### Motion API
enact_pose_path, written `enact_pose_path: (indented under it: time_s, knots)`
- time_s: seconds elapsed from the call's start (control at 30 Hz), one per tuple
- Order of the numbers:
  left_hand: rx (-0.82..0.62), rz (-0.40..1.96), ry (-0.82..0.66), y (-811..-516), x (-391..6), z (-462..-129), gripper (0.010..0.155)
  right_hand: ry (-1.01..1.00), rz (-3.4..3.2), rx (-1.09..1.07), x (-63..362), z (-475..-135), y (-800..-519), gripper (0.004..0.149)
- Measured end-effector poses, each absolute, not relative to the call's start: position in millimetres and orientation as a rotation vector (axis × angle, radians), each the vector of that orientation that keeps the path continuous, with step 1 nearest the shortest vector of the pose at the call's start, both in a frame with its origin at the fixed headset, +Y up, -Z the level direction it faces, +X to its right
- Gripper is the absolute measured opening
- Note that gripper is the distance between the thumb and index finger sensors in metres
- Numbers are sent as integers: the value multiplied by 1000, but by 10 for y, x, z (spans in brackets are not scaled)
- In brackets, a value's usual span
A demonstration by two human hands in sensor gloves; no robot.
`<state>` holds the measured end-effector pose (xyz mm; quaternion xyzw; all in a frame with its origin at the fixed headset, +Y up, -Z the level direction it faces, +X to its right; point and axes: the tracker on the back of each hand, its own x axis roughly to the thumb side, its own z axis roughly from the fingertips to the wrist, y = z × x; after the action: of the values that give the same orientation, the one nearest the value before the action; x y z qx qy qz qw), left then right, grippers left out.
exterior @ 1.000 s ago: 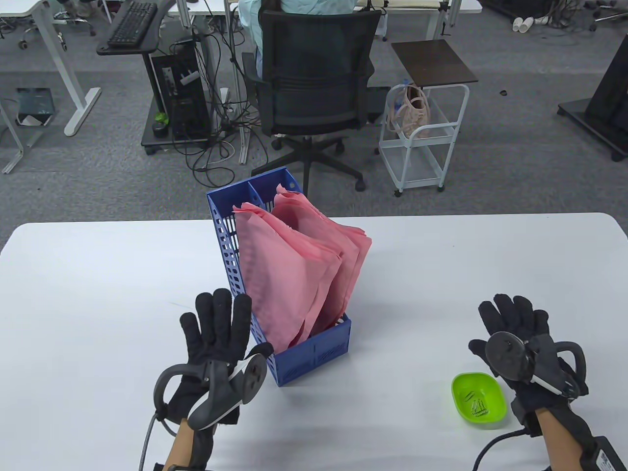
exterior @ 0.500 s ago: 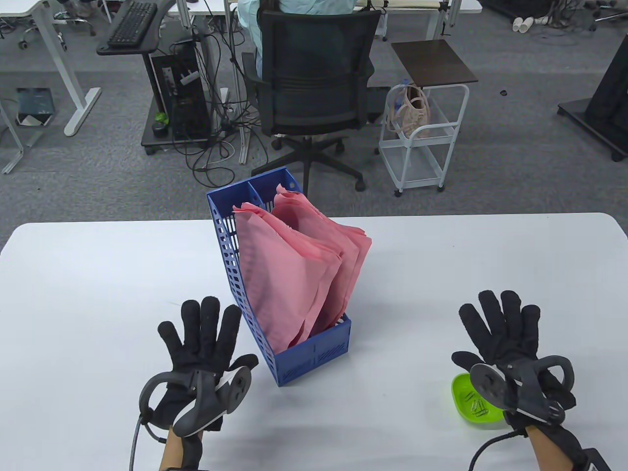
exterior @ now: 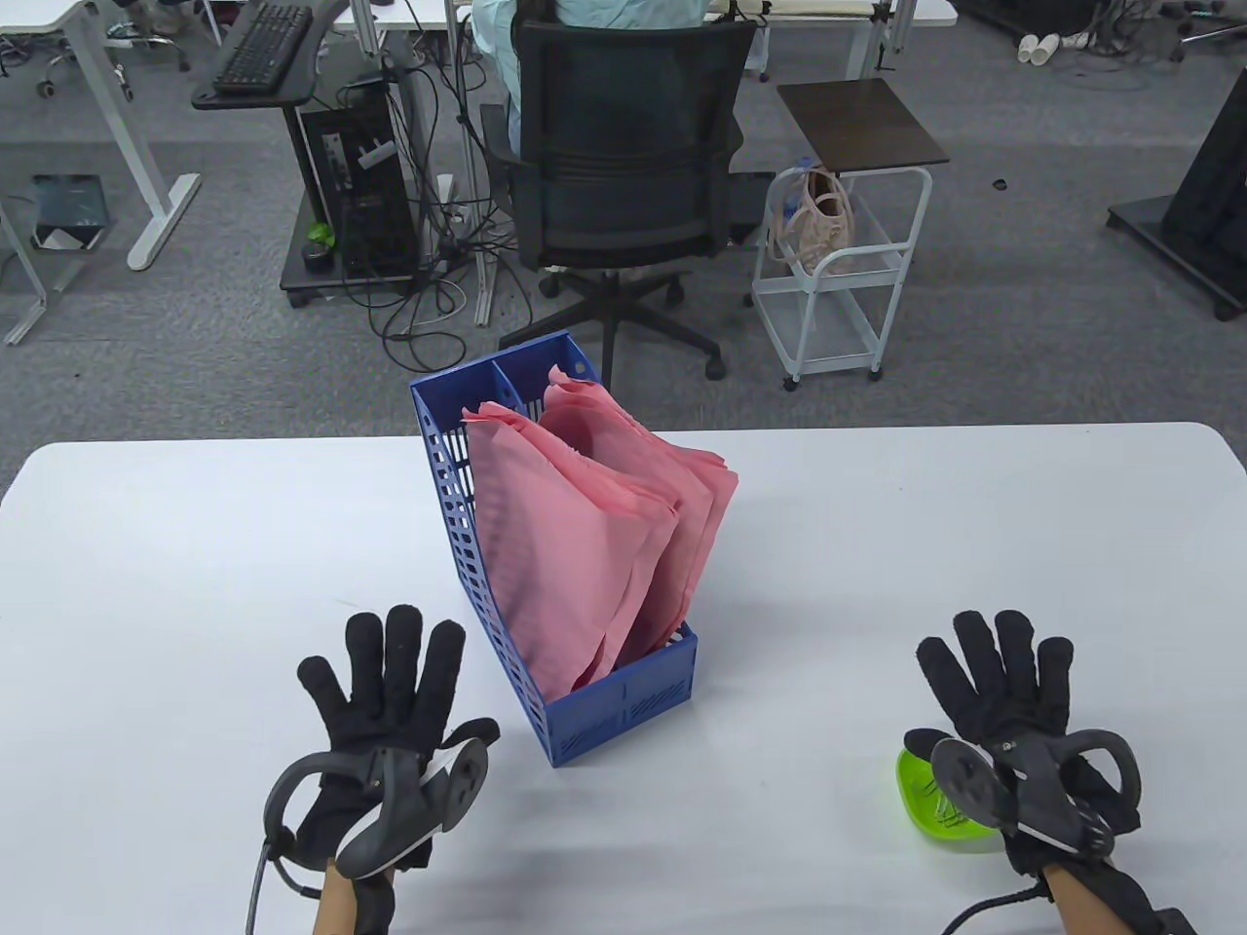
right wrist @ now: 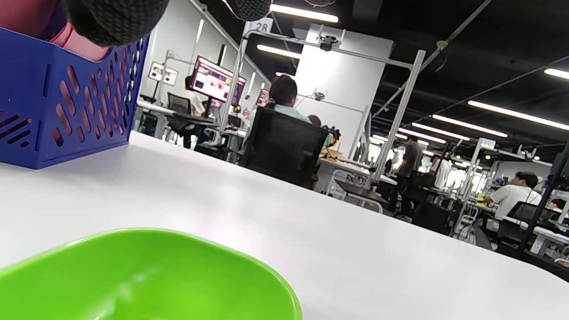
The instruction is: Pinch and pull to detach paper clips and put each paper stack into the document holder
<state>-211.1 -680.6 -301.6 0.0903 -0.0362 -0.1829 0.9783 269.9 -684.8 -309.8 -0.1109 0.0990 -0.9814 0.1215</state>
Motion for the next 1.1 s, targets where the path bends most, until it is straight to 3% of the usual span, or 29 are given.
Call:
enact_pose_path:
  time_s: [1.1]
  knots:
    - [161, -367, -84, -6825, -2093, -3023, 90, 246, -2854, -356, 2645, -3099, -6873, 82]
